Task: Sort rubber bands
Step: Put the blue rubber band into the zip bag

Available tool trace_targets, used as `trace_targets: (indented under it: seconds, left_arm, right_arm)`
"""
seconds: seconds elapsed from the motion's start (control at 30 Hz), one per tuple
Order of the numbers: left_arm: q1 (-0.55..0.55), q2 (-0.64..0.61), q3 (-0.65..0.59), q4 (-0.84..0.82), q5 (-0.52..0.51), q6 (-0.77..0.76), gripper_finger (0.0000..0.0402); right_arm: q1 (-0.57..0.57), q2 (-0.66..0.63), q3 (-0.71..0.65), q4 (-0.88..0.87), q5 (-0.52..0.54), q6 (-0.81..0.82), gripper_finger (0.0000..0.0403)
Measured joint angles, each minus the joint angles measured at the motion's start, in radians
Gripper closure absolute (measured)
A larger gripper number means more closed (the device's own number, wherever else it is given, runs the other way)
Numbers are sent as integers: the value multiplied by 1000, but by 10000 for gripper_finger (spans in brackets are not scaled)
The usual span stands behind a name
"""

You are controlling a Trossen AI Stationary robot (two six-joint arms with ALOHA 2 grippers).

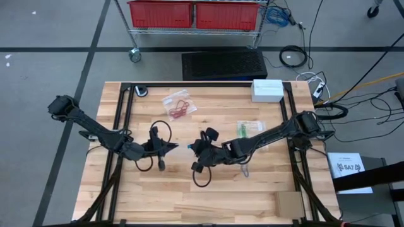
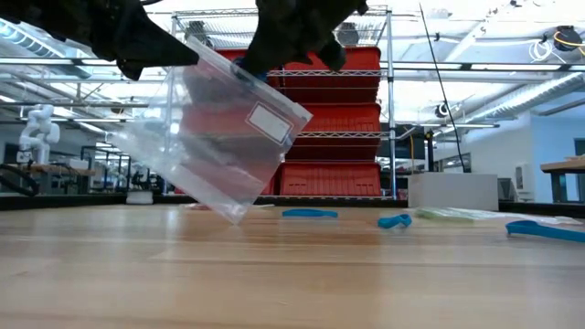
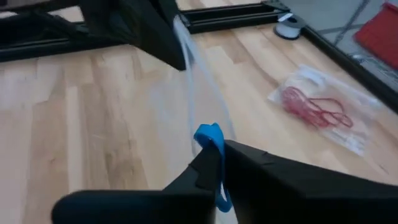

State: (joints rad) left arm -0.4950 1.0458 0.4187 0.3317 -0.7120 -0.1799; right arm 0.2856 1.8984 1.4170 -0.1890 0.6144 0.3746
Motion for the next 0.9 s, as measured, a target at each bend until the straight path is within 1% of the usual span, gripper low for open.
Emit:
trace_targets:
  seconds: [0.07,0.17,0.33,0.47,0.6,0.7,0.77,0.83,0.9]
  left_arm:
    - [0,0,0,-1,2,0,402]
    - [0,0,0,5,6,1,402]
    - [0,0,0,3,27,2,402]
    - [0,0,0,3,27,4,402]
    - [0,0,0,3,27,11,402]
    - [-6,0,0,4,27,33,402]
    - [-9,0,0,14,27,41,402]
    - [-14,0,-16,74,27,71,402]
    - [-21,0,-43,143,32,110,402]
  right_arm:
    - [-8,0,0,7,-30,-11,380]
    - [-22,0,0,7,-86,-2,345]
    - [-30,0,0,38,-92,-25,284]
    - [-26,-1,41,5,-93,-58,250]
    - [-8,-17,120,-138,-89,-90,234]
    - [18,-45,188,-310,-72,-86,233]
    - [40,-61,215,-449,-25,-59,237]
    - [61,-78,214,-565,3,-5,241]
    - [81,-100,198,-645,10,65,242]
